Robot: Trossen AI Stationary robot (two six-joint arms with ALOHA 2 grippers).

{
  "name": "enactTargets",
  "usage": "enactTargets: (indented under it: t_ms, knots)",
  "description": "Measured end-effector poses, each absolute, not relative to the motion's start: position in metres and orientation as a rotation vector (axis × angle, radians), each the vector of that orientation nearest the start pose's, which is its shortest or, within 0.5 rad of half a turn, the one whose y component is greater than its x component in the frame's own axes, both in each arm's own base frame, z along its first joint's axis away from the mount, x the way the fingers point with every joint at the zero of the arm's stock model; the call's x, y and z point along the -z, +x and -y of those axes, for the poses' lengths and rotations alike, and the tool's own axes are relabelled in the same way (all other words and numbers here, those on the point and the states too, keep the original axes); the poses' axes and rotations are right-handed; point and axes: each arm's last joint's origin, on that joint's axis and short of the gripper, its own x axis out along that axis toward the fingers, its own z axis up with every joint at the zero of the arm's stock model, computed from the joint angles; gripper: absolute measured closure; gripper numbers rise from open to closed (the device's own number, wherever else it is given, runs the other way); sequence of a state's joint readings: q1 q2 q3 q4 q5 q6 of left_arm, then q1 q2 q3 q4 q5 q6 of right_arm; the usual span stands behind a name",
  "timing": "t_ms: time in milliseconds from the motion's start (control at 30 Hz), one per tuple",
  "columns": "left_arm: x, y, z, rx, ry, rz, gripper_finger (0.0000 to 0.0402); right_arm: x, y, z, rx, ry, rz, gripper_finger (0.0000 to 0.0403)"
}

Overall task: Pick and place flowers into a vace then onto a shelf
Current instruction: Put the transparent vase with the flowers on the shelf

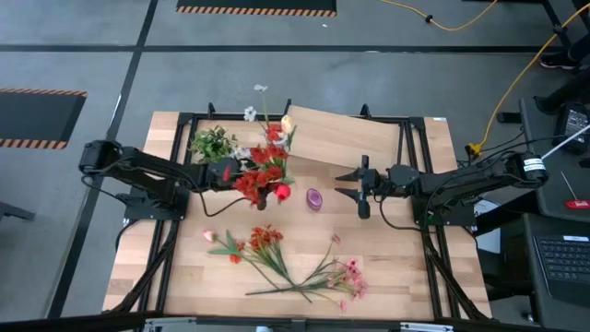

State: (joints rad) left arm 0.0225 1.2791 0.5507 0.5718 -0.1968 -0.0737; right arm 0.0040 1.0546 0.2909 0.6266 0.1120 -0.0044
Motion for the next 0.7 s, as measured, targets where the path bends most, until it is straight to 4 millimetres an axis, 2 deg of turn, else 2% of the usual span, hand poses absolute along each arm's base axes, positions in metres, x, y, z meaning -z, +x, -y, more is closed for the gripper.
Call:
enactTargets:
  t_ms: [133, 333, 533, 700]
  knots:
    - [-0.237, 0.26, -0.018, -0.172, -0.056, -0.136, 0.0229, -0.194, 0.204, 0.002, 0.108, -0.012, -0.131, 0.0246]
    - [-0.266, 0.273, -0.028, -0.159, 0.043, -0.22, 0.0229, -0.194, 0.204, 0.002, 0.108, -0.011, -0.131, 0.0246]
    - [-0.3, 0.277, -0.047, -0.106, 0.081, -0.169, 0.0226, -0.194, 0.204, 0.002, 0.108, -0.01, -0.131, 0.0246]
    - [-0.315, 0.274, -0.068, -0.115, 0.087, -0.164, 0.0226, -0.194, 0.204, 0.002, 0.108, -0.009, -0.131, 0.0246]
